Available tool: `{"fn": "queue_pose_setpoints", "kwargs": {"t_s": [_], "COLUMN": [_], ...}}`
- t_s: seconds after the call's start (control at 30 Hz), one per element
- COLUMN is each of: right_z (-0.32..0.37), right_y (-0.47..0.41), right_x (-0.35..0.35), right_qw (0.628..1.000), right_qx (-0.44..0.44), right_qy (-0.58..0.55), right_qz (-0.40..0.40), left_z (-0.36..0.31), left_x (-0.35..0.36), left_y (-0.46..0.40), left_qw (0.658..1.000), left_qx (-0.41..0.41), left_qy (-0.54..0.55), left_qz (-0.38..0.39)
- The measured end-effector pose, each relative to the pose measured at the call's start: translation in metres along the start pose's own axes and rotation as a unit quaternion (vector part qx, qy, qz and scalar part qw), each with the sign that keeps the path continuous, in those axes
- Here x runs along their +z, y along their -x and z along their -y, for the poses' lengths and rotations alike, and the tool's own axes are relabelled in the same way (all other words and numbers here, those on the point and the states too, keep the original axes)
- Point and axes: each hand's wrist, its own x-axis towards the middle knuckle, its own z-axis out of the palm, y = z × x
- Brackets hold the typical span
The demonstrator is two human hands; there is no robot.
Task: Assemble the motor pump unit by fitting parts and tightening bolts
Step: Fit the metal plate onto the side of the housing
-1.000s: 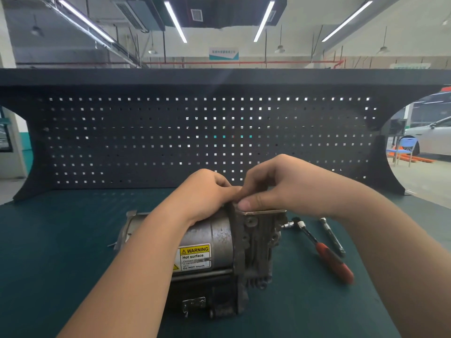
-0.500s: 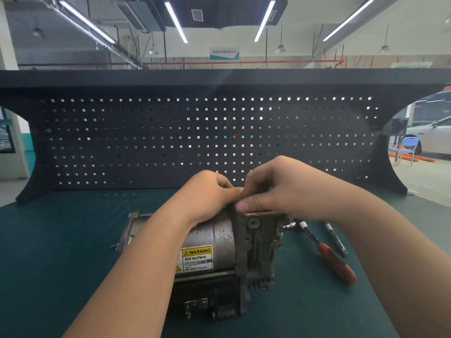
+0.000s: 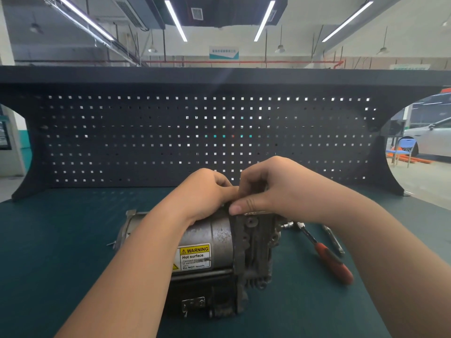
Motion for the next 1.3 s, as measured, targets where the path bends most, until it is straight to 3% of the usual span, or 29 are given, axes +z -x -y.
{"fn": "queue_pose_setpoints", "kwargs": {"t_s": [0.43, 0.7, 1.03, 1.3], "right_z": [0.001, 0.001, 0.000, 0.001], "right_y": [-0.001, 0.005, -0.001, 0.003], "right_x": [0.007, -0.009, 0.002, -0.005], "right_qw": [0.999, 0.998, 1.000, 0.998], "right_qx": [-0.007, -0.006, 0.017, 0.009], "right_qy": [0.028, -0.028, -0.011, -0.055], "right_qz": [-0.028, 0.049, 0.006, 0.040], "left_z": [-0.001, 0.000, 0.004, 0.004], "left_x": [0.001, 0.002, 0.002, 0.002], "left_y": [0.002, -0.001, -0.003, -0.004], "left_qw": [1.000, 1.000, 1.000, 1.000], "left_qx": [-0.008, 0.004, 0.010, 0.013], "left_qy": [0.004, -0.003, -0.004, -0.003], "left_qz": [-0.003, -0.003, -0.008, -0.006]}}
